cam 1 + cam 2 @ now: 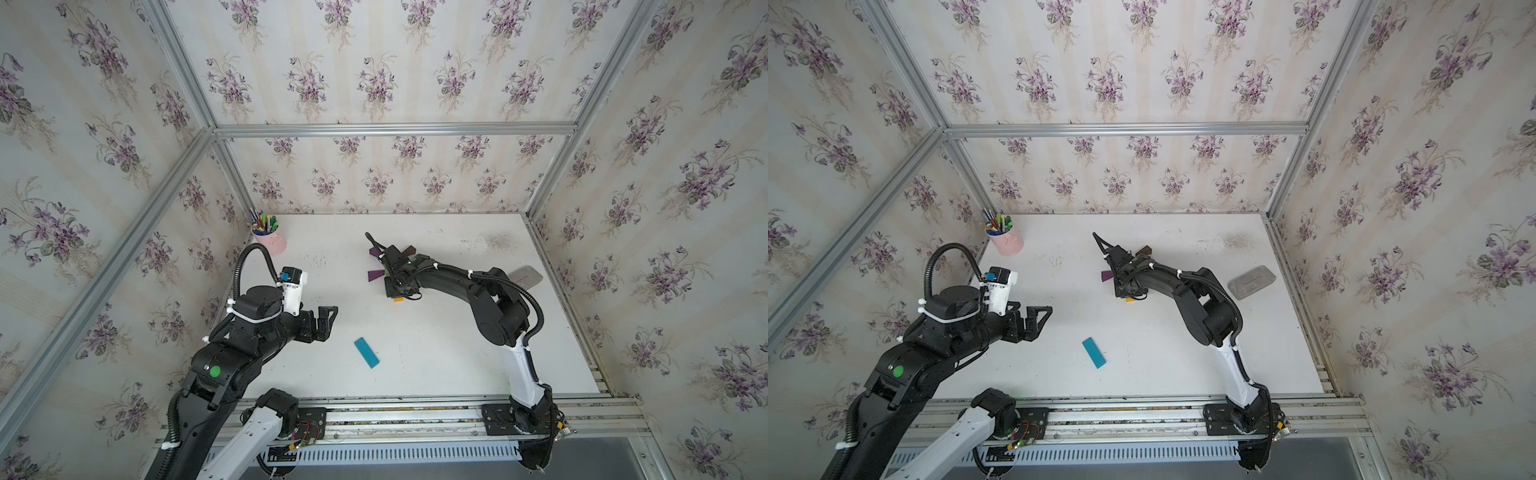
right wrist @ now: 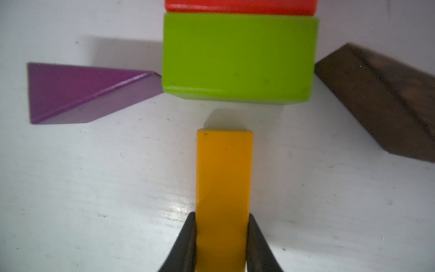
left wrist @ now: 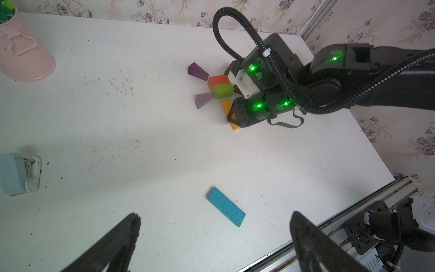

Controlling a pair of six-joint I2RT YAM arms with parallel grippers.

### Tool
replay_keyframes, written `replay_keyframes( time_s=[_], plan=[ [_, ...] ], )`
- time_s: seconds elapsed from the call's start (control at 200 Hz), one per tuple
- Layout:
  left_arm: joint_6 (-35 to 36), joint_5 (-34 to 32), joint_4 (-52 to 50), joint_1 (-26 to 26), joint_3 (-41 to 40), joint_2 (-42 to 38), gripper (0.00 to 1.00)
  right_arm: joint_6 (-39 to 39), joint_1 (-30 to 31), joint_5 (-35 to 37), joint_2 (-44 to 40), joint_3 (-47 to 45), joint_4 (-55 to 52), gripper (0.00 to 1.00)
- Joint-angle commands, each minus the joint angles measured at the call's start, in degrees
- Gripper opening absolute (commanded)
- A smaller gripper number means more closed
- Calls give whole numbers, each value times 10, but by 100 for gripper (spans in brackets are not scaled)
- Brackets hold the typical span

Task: Assemble a small pinwheel with building blocks
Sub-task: Assemble the building block at the center of the board.

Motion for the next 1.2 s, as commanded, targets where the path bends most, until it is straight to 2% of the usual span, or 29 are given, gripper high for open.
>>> replay_keyframes(
  time_s=[0.0, 0.17, 0.24, 0.285, 0.42, 0.55, 0.689, 0.784, 0.919, 1.194],
  plan=[
    [-8, 0, 4, 0, -1, -2, 100, 3, 0, 5, 7, -1, -20, 26],
    [-8, 3, 6, 0, -2, 1, 100, 6, 3, -3, -34, -37, -10, 50],
    [-8, 5, 7, 0, -2, 3, 100, 9, 6, 1, -70, -64, -4, 64],
    [-8, 5, 8, 0, -1, 3, 100, 15, 12, 7, -106, -93, 7, 67],
    [-2, -3, 1, 0, 8, -2, 100, 27, 34, -2, -220, -187, 62, 68],
    [-31, -5, -56, 0, 28, -4, 100, -16, 77, -81, -275, -254, 130, 65],
    [-66, 4, -108, 0, 56, -32, 100, -44, 138, -87, -233, -251, 138, 65],
    [-70, -36, -143, 0, 108, -57, 100, -47, 169, -81, -208, -242, 149, 65],
    [-63, -57, -173, 0, 154, -61, 100, -67, 194, -64, -170, -206, 119, 66],
    [-64, -66, -182, 0, 183, -62, 100, -78, 230, -19, -142, -186, 62, 65]
  ],
)
